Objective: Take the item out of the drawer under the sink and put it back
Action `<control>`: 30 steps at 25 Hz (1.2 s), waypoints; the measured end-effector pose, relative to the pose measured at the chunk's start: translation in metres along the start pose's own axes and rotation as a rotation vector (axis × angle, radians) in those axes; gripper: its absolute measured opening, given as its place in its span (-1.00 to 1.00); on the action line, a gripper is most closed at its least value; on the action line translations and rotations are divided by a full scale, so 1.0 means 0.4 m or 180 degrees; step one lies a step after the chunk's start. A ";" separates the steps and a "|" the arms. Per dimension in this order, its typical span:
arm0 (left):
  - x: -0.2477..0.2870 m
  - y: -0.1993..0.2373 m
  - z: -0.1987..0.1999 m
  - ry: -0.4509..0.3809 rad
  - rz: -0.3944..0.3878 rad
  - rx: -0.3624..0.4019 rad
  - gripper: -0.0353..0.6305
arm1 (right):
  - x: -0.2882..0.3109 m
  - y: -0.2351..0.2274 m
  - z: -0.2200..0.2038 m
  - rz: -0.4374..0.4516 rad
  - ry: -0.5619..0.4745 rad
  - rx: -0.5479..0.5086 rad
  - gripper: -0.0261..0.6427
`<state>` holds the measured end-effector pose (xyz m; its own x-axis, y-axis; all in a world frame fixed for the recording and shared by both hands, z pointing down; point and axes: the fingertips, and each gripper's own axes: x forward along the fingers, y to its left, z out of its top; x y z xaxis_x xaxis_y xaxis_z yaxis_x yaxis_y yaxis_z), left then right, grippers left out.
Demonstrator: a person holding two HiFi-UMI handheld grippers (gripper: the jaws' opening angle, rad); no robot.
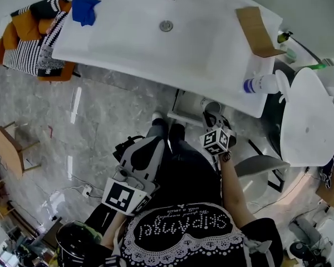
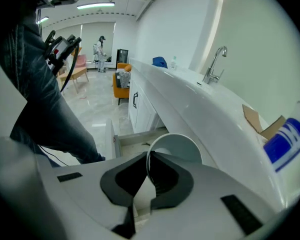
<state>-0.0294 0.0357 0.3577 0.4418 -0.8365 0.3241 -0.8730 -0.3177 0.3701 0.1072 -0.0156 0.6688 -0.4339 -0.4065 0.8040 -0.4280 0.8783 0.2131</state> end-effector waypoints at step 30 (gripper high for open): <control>0.081 -0.113 0.064 -0.0211 -0.0531 0.0215 -0.88 | -0.322 -0.068 0.185 -0.0374 -0.1144 0.0789 -0.84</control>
<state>0.0191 0.0116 0.3293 0.5690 -0.7965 0.2044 -0.8016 -0.4818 0.3540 0.1159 -0.0057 0.5183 -0.6000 -0.5999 0.5293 -0.6488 0.7519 0.1168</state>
